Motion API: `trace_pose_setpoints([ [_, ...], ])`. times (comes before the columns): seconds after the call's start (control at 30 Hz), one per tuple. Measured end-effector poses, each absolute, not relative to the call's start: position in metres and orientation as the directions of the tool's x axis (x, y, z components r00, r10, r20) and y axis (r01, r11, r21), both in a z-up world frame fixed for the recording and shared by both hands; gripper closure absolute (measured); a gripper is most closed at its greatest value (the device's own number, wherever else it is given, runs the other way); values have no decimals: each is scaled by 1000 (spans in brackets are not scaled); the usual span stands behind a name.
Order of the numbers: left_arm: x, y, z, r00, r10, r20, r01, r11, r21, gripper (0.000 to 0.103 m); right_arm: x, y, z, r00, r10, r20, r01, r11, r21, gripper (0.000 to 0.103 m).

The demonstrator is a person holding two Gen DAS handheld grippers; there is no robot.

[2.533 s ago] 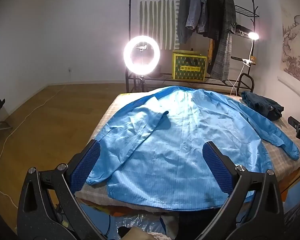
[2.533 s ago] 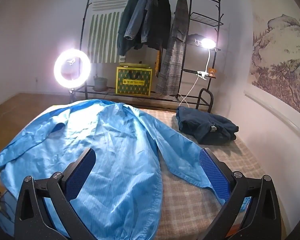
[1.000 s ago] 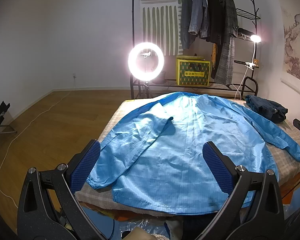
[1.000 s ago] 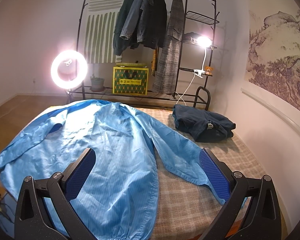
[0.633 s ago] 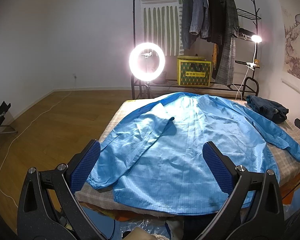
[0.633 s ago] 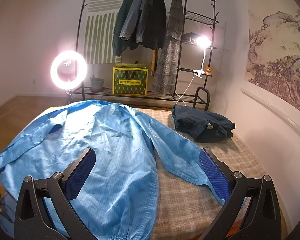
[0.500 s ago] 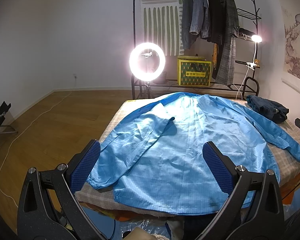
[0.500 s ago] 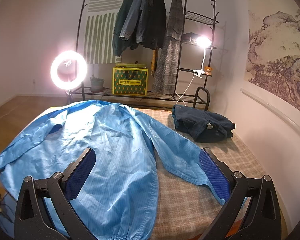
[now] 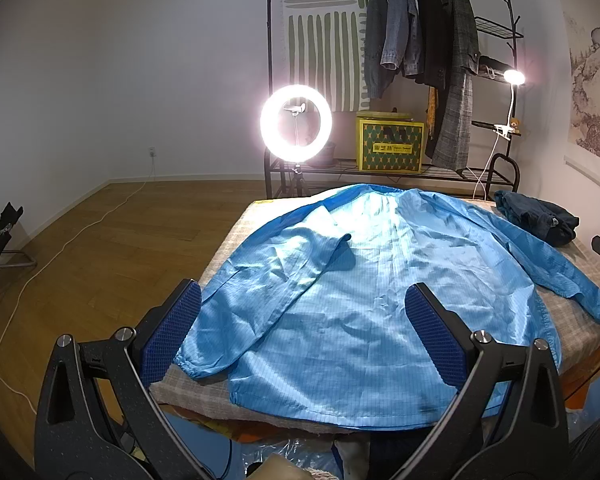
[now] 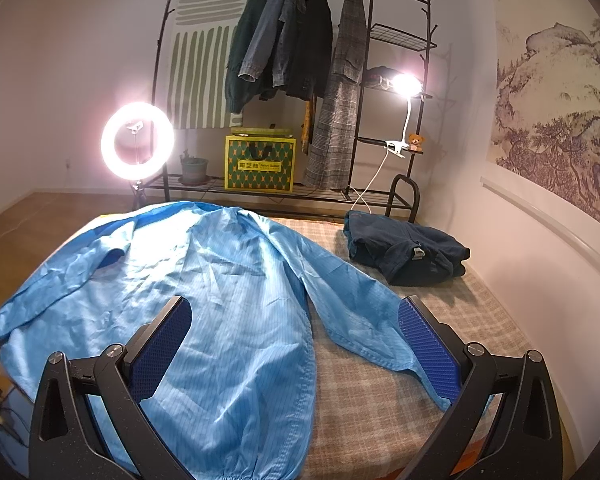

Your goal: Fold large clothes

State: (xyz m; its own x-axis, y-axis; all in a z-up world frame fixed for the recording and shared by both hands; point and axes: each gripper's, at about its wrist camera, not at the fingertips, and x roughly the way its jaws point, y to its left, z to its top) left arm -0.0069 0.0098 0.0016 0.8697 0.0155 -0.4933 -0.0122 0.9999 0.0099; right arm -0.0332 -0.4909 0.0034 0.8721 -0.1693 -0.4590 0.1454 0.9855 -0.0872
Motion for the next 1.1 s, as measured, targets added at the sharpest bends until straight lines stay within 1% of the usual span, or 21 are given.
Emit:
trace_pose_setpoints([
  [0.63, -4, 20, 4, 865, 30, -500, -29, 1000, 11, 0, -31, -486, 5, 873, -162, -460, 139, 987, -83, 0],
  [0.93, 14, 48, -18, 831, 84, -549, -107, 994, -9, 0, -26, -477, 6, 877, -103, -470, 92, 995, -45, 0],
  [0.97, 18, 56, -21, 827, 95, -554, -121, 993, -11, 1, -24, -476, 6, 877, -95, -470, 87, 995, -40, 0],
  [1.0, 18, 59, -24, 823, 105, -558, -132, 991, -8, 6, -24, -474, 6, 879, -92, -468, 84, 996, -38, 0],
  [1.03, 22, 66, -27, 817, 120, -564, -148, 989, -5, 8, -23, -473, 6, 881, -91, -463, 83, 996, -37, 0],
  [1.1, 28, 78, -32, 809, 135, -573, -170, 985, -8, 9, -23, -470, 6, 896, -71, -439, 66, 997, -27, 0],
])
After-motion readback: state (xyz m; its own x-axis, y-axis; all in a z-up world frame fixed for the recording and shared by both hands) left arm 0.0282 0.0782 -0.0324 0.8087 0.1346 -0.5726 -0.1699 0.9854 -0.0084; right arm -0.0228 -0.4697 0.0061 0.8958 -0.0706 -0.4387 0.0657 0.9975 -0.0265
